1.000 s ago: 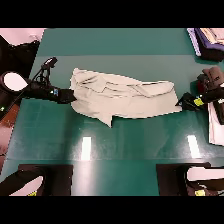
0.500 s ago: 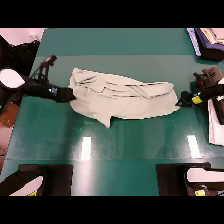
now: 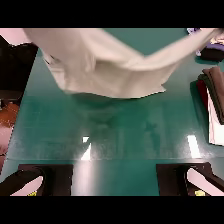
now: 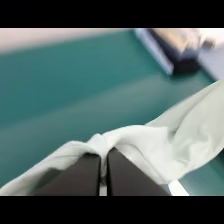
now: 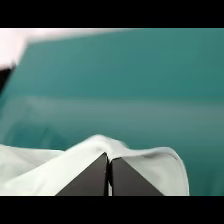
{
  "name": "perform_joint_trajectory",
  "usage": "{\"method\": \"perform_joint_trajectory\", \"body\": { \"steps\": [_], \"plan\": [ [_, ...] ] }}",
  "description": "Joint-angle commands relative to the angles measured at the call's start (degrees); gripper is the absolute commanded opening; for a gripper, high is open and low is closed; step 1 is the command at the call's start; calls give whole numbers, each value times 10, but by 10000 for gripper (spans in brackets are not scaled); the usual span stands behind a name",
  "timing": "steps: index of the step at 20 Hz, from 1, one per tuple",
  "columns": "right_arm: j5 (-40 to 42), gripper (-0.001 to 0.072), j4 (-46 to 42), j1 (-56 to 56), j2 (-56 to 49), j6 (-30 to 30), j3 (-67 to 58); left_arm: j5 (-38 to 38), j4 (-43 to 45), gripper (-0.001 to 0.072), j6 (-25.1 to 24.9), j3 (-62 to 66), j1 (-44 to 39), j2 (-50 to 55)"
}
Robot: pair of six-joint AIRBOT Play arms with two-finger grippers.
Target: Fold the shirts.
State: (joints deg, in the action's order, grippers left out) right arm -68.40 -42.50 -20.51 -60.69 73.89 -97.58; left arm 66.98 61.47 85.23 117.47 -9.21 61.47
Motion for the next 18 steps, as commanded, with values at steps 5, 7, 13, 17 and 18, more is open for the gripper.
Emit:
{"method": "perform_joint_trajectory", "body": {
  "steps": [5,7,13,17,18],
  "plan": [
    [50,16,-163,0,120,68,-204,-130,76,24,-1,108,0,-120],
    [22,15,-240,0,128,103,-224,-118,95,24,-1,111,0,-129],
    [-185,14,-393,0,74,183,-188,-20,193,24,22,-25,0,-116],
    [-361,14,-401,0,-65,183,-188,98,224,25,23,-113,0,-27],
    [-364,14,-397,1,-98,183,-183,120,224,25,18,-122,0,7]
  ]
}}
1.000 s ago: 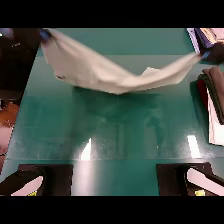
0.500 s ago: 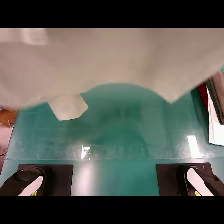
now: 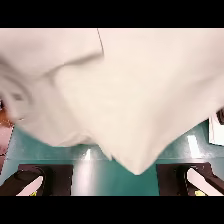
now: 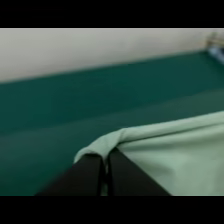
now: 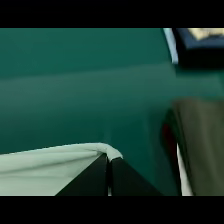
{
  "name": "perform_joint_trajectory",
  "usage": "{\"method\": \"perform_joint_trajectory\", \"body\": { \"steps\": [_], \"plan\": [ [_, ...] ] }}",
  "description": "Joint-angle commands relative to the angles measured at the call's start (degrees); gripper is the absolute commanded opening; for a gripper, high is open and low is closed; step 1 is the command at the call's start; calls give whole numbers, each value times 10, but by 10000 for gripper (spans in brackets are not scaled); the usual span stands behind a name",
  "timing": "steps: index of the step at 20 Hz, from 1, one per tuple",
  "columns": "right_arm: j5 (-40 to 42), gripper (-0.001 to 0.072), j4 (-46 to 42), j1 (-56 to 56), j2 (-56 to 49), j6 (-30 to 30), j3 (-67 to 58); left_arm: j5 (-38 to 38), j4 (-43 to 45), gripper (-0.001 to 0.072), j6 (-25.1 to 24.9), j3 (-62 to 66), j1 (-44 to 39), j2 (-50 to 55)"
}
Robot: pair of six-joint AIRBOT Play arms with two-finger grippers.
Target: Fold the shirts.
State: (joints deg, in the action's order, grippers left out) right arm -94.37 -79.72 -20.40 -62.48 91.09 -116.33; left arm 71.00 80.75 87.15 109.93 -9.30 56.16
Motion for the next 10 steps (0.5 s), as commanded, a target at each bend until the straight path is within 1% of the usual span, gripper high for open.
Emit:
{"method": "perform_joint_trajectory", "body": {
  "steps": [1,3,5,7,10],
  "plan": [
    [-101,14,-24,0,-106,10,19,90,31,25,-10,-52,1,92],
    [-97,14,-23,0,-155,10,57,85,31,25,-12,-52,1,161],
    [-72,14,-23,-1,-197,10,104,63,31,25,-16,-52,1,225],
    [-14,14,-18,0,-225,8,148,35,31,25,-22,-52,1,276],
    [111,14,10,1,-249,8,202,-33,33,25,-51,-52,1,331]
  ]
}}
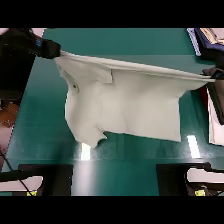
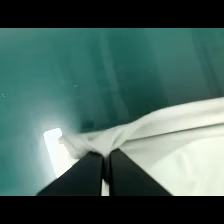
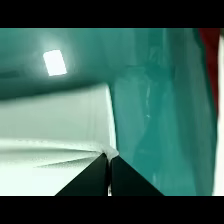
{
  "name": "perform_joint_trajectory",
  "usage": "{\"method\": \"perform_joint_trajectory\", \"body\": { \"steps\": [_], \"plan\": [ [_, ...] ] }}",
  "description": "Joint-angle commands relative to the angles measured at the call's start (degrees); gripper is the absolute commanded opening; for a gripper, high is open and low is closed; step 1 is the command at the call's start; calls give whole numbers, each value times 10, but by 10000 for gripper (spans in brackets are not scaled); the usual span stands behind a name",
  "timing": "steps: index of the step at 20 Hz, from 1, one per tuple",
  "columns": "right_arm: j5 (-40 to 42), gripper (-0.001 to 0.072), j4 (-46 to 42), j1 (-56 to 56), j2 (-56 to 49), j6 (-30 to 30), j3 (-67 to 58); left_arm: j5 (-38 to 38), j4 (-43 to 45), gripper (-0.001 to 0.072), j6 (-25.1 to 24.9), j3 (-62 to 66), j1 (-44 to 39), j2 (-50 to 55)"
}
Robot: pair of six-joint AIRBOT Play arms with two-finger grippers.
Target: Fold the shirts.
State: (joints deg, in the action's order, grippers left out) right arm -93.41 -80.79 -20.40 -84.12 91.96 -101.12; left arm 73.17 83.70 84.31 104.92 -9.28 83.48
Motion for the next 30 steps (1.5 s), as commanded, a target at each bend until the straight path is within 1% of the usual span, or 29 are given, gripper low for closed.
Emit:
{"method": "perform_joint_trajectory", "body": {
  "steps": [1,3,5,9,11,13,14,16,19,24,25,26,27,28,29,30],
  "plan": [
    [139,14,33,2,-35,-1,64,-84,4,25,-23,-2,2,69],
    [210,14,43,11,-35,0,87,-141,3,25,-22,-2,10,84],
    [258,14,43,25,-35,0,96,-177,2,25,-16,-2,25,95],
    [322,14,42,67,-36,0,96,-187,-24,25,-19,-2,62,113],
    [331,13,41,86,-41,0,96,-182,-39,25,-23,-2,78,121],
    [301,13,36,100,-53,4,97,-154,-42,25,-25,-5,90,121],
    [276,13,21,107,-61,7,97,-131,-40,25,-45,-8,93,121],
    [236,13,-5,129,-76,9,98,-60,-38,25,-79,-23,97,121],
    [203,13,-27,160,-91,12,98,27,-19,25,-82,-71,97,121],
    [163,15,-34,183,-118,17,98,51,-14,26,-74,-143,97,121],
    [156,17,-33,183,-121,17,98,56,-12,27,-63,-148,97,121],
    [151,18,-33,183,-121,17,98,60,-7,99,-52,-149,97,120],
    [148,26,-32,183,-120,17,97,64,4,403,-39,-149,97,120],
    [140,154,-33,183,-119,17,97,71,19,584,-22,-149,97,120],
    [129,393,-33,181,-117,16,97,83,36,518,-8,-149,97,118],
    [117,421,-33,179,-112,16,97,94,46,521,-4,-149,97,115]
  ]
}}
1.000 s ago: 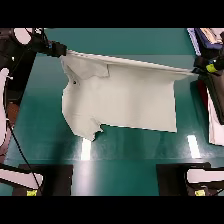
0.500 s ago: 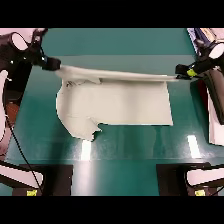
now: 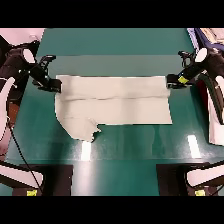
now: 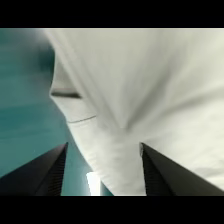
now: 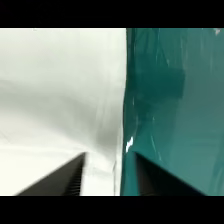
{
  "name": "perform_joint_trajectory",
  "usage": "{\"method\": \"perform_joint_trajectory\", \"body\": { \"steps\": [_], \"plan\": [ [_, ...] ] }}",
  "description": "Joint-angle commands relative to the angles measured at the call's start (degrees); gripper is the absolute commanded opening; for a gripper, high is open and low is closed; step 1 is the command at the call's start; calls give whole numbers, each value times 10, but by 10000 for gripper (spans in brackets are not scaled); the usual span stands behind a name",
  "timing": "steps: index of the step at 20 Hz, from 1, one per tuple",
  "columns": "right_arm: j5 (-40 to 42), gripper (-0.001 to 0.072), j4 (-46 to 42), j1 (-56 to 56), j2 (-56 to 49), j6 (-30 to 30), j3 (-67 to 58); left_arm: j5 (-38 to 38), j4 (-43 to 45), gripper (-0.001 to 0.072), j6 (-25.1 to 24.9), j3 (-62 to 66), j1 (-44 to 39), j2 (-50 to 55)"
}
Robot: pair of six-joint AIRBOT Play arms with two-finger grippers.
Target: Fold the shirts.
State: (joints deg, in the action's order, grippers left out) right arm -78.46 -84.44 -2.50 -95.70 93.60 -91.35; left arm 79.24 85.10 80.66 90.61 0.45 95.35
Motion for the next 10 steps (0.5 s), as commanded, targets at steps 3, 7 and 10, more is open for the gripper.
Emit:
{"method": "perform_joint_trajectory", "body": {
  "steps": [3,7,10],
  "plan": [
    [-47,420,4,-9,34,-10,0,57,36,521,53,-18,0,-34],
    [-37,419,4,-11,83,-22,0,0,-27,520,89,-179,-1,-161],
    [-25,419,5,-10,97,-22,0,-55,-73,519,120,-355,-1,-280]
  ]
}}
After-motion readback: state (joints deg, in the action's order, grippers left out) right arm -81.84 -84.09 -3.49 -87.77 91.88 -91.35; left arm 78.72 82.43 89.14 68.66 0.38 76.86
